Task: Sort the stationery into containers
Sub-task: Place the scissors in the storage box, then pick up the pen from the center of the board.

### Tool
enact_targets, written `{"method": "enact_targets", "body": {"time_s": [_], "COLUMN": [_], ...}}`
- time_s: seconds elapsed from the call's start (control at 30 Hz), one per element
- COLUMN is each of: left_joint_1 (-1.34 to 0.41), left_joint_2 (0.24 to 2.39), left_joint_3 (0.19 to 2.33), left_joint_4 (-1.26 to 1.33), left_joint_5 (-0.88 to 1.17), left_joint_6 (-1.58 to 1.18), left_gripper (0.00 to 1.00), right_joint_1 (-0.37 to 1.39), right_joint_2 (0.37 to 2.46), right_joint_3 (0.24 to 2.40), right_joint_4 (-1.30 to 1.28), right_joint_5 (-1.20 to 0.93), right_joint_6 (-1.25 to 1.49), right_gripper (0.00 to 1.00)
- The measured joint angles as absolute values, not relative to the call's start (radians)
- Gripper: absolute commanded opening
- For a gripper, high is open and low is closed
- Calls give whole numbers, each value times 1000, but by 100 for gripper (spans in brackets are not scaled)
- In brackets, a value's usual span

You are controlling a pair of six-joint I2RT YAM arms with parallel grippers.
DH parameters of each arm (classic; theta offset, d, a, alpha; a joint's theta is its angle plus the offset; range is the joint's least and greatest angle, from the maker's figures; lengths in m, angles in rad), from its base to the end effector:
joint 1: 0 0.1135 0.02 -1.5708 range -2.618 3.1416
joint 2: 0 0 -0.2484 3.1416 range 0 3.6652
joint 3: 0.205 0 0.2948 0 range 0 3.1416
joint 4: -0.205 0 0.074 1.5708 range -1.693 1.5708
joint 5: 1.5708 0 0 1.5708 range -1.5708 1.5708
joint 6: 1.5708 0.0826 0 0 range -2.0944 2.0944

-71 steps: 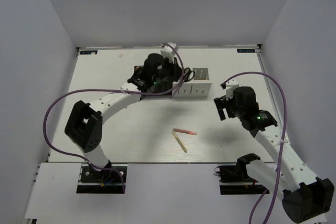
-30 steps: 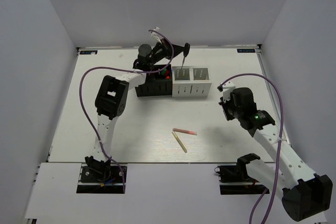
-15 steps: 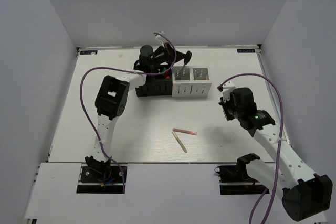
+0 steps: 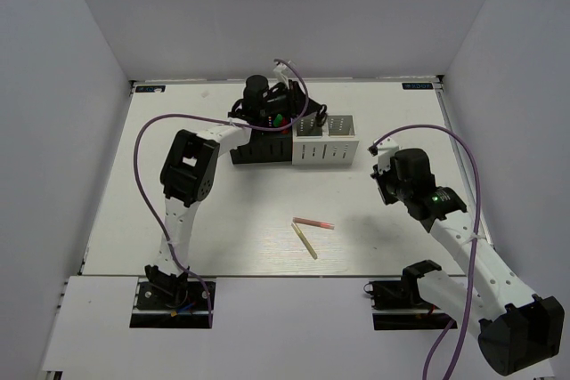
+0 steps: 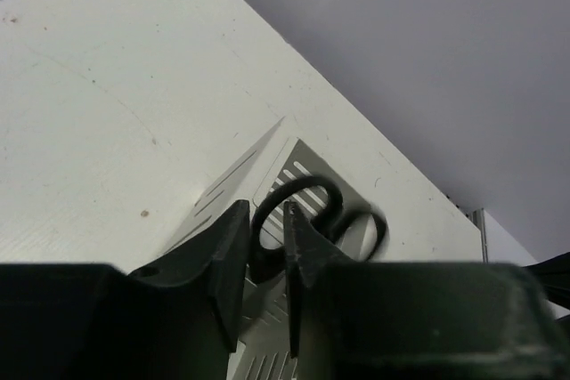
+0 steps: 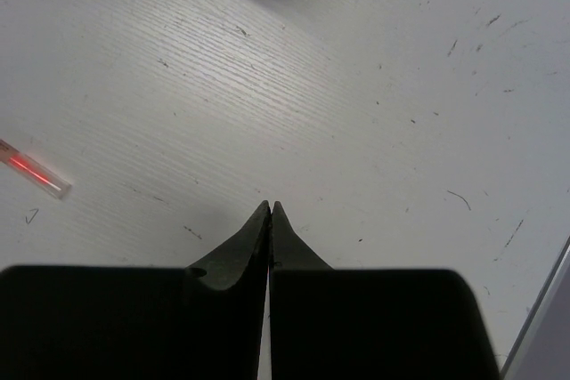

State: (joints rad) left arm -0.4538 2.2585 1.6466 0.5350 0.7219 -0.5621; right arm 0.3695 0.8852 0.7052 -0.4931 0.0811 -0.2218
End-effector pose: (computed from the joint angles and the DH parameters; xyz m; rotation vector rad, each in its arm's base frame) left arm 0.5010 -0.3051 0.1783 0.5052 1.7432 -1.3367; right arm 0.2632 0.0948 0.2157 -0.6110 2.1564 -0.0110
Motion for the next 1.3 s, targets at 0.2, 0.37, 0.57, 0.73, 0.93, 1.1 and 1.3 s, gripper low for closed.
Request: {"method": "enact_targets", "body": {"time_s": [0.2, 0.37, 0.57, 0.73, 0.93, 1.1, 1.3], "left_joint_1": [-455, -455, -461, -492, -667, -832, -882], "left_joint_2": [2255, 2253, 2212, 2031, 1645, 1507, 1558], "left_joint_3": [1649, 1668, 1696, 1688, 1592, 1437, 1234], "left_joint_4": [486, 458, 430, 255, -197, -490, -701], "left_joint_5": [722, 721, 717, 680, 511, 382, 282], "left_joint_6": [-528, -516, -509, -430, -201, -57, 54], "left_gripper": [51, 51, 37, 0, 57, 73, 31], "right_joint_1": [370, 369, 370, 370, 370, 374, 374], "right_joint_2": [885, 885, 885, 886, 879, 875, 885], "right_joint_3": [705, 705, 705, 705, 701, 691, 691], "right_joint_4": [-493, -493, -493, -495, -499, -521, -559], "right_joint_5": [78, 76, 73, 64, -47, -181, -249], "right_joint_6": [-223, -225, -226, -253, -284, -328, -367], "right_gripper": [1, 3, 64, 9, 10, 51, 70]}}
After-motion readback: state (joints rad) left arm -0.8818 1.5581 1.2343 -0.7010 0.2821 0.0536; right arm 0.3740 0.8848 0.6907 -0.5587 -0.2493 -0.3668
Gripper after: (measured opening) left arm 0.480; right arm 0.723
